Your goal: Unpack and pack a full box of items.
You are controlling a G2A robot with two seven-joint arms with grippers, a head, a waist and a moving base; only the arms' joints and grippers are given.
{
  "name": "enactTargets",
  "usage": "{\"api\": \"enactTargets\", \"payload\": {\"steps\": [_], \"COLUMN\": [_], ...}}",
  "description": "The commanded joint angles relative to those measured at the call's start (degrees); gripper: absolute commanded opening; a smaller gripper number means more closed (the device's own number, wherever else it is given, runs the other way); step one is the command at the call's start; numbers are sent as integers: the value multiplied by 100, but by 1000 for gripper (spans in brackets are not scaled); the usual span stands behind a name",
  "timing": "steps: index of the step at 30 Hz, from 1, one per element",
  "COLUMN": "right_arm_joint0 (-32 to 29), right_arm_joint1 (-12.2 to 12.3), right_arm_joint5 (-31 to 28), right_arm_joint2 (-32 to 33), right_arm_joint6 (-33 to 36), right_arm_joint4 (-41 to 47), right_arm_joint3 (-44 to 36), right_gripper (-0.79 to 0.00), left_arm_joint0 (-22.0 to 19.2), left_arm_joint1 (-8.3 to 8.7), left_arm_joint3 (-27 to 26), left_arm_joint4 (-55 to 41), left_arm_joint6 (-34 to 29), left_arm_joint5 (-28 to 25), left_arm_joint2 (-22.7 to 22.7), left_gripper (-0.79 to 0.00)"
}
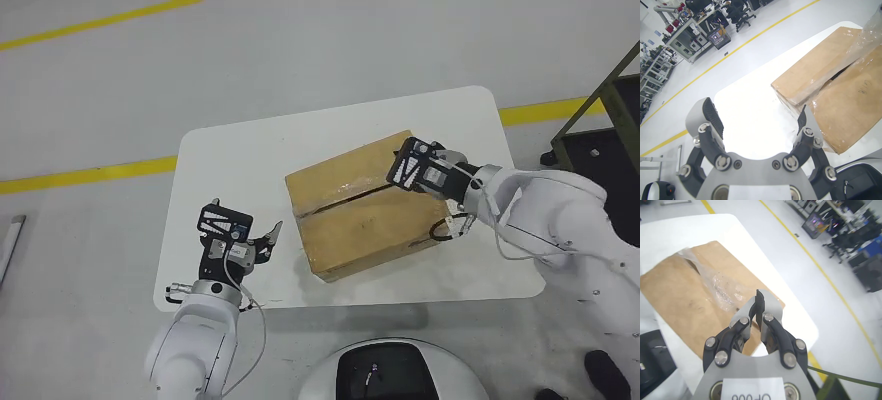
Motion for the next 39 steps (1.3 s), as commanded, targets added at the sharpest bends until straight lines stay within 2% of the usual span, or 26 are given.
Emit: {"api": "enactTargets", "payload": {"steps": [1, 5, 15, 18, 23, 27, 34, 39], "right_arm_joint0": [-26, -32, -29, -178, -192, -41, 120, 259], "right_arm_joint1": [-7, -31, -41, -62, -110, -154, -186, -185], "right_arm_joint5": [25, 84, 42, 299, 278, 121, -194, -497], "right_arm_joint2": [-192, -504, -572, -374, -207, -211, -353, -450], "right_arm_joint6": [-407, -936, -1042, -1224, -1474, -1211, -1163, -1295], "right_arm_joint4": [-810, -1621, -1672, -1084, -90, 633, 640, 142], "right_arm_joint3": [-38, 101, 141, 302, 487, 772, 842, 778], "right_gripper": [-785, -785, -785, -785, -785, -785, -785, -785], "left_arm_joint0": [-8, -31, -36, -35, -43, -50, -48, -49], "left_arm_joint1": [1, 4, 12, 14, 18, 21, 26, 30], "left_arm_joint3": [4, 19, 32, 35, 52, 60, 62, 61], "left_arm_joint4": [-7, -18, -44, -64, -82, -98, -114, -128], "left_arm_joint6": [-2, -10, -36, -32, -18, 0, 2, 4], "left_arm_joint5": [-8, -7, 9, 5, -21, -18, 7, -3], "left_arm_joint2": [-1, -17, -73, -72, -74, -79, -113, -112], "left_gripper": [0, 0, 0, 0, 0, 0, 0, 0]}}
